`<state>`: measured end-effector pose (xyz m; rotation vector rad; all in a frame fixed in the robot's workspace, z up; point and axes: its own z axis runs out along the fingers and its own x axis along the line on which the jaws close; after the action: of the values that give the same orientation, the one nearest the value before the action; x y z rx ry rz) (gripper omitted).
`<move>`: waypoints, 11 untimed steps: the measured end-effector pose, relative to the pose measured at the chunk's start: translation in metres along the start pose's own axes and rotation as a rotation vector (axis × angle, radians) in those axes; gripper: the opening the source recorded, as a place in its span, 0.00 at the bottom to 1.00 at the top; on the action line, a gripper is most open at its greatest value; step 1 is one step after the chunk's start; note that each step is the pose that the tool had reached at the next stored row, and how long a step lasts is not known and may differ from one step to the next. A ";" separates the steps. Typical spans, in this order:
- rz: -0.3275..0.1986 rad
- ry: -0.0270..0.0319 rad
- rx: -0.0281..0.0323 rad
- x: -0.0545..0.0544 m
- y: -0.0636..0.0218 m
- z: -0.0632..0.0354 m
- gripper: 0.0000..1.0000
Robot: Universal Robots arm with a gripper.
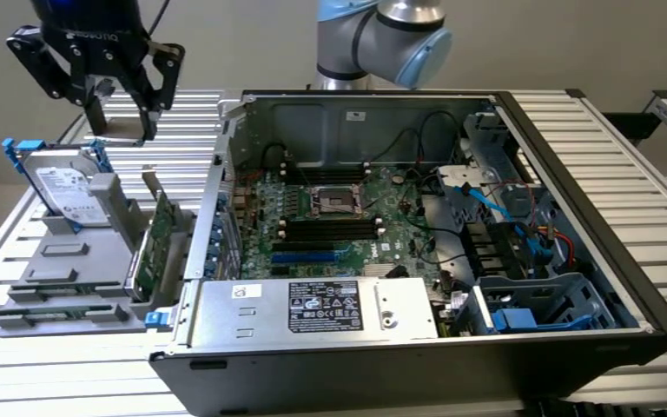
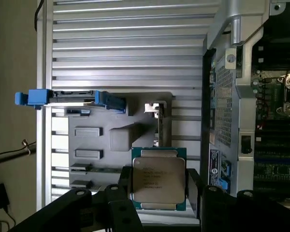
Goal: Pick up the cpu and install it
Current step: 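Pick up the cpu and move it towards the insertion slot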
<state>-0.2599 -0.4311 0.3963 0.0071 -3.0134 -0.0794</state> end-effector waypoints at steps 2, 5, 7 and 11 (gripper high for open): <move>0.000 0.0007 0.0002 -0.005 0.0018 -0.0006 0.55; 0.000 0.0007 0.0000 -0.014 0.0056 -0.0015 0.55; 0.000 0.0009 0.0001 -0.019 0.0082 -0.0021 0.55; 0.000 0.0008 -0.0002 -0.032 0.0140 -0.0034 0.55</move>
<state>-0.2274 -0.4170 0.3963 0.0071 -3.0126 -0.0796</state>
